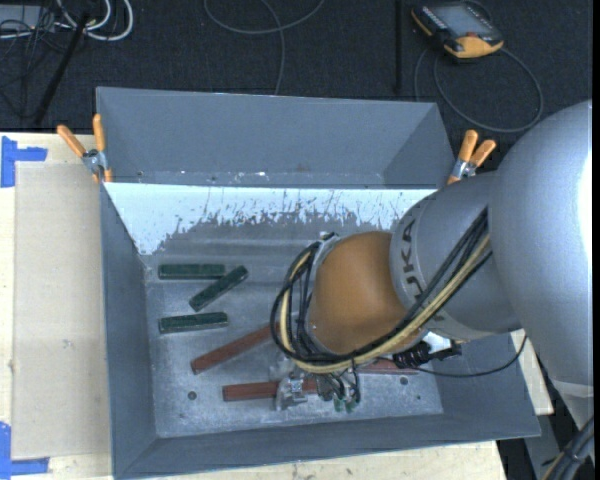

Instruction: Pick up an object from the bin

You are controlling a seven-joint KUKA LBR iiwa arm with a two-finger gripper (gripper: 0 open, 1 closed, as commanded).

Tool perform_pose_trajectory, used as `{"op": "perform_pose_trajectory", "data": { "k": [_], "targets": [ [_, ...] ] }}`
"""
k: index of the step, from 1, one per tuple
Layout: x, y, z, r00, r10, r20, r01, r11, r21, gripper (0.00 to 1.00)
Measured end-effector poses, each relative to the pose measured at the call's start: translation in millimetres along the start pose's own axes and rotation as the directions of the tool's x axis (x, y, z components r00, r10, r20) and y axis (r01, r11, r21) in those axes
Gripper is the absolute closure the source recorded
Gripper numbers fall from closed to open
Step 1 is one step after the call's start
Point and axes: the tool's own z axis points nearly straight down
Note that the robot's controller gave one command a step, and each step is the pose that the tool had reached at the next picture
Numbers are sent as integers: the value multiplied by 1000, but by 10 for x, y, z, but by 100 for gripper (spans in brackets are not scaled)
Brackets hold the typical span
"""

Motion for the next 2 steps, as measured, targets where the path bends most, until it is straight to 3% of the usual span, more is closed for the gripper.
{"op": "perform_pose_trajectory", "data": {
  "k": [1, 2],
  "targets": [
    [0, -1, 0, 1000, 0, 0, 0, 1000, 0, 100],
    [-33, 120, -1293, 1000, 12, -8, -12, 1000, 3, 100]
  ]
}}
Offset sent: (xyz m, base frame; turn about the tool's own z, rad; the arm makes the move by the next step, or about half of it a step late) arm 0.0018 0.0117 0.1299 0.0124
